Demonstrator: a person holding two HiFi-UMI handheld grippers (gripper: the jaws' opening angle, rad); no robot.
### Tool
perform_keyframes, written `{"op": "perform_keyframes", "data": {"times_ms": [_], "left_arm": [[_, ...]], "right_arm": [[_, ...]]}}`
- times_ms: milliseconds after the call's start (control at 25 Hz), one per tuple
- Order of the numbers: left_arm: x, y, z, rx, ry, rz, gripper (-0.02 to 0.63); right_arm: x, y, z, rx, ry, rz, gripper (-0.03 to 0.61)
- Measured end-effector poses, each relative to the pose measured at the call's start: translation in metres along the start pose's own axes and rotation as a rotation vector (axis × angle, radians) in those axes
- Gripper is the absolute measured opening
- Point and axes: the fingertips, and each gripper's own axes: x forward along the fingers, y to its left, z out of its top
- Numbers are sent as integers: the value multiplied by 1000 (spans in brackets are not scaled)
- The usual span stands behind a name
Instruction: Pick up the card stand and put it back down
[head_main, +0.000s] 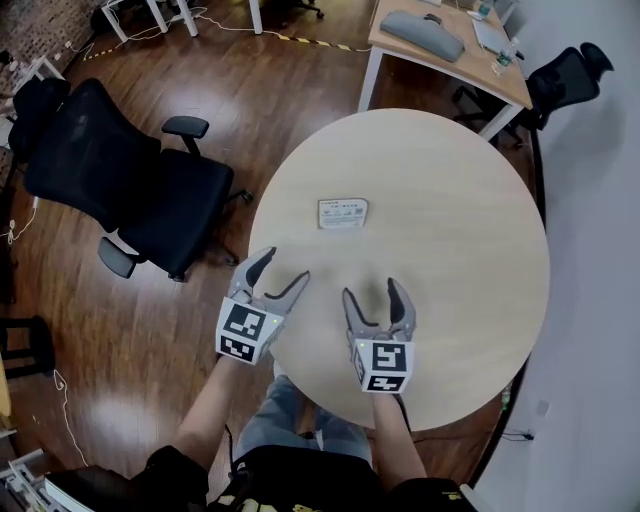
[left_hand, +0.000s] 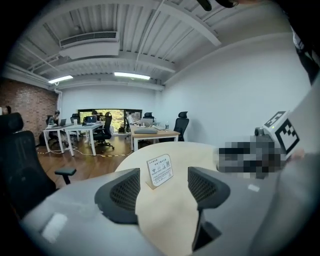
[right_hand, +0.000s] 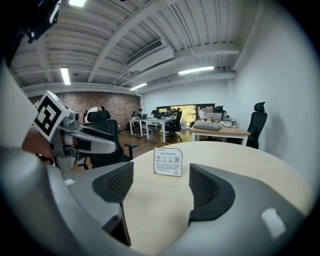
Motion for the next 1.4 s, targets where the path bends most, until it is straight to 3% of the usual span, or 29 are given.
{"op": "perform_keyframes", "data": {"times_ms": [120, 360, 480, 800, 1000, 1200, 1400], "left_arm": [[27, 7, -13, 35, 37, -80, 321], [81, 30, -35, 8, 82, -201, 319], [106, 36, -40, 31, 97, -244, 319], [163, 38, -42, -4, 110, -350, 293], [179, 34, -49, -8, 119, -333, 221], [183, 29, -47, -17, 109, -317, 88], [180, 21, -43, -38, 113, -360, 19]], "right_arm": [[12, -11, -8, 8, 12, -5, 355], [31, -30, -25, 22, 42, -16, 354], [33, -33, -33, 23, 62, -19, 354], [33, -44, -43, 62, 81, -35, 348], [29, -39, -47, 40, 93, -15, 342], [26, -39, -46, 45, 82, -16, 342], [20, -40, -39, 57, 68, -24, 336]]}}
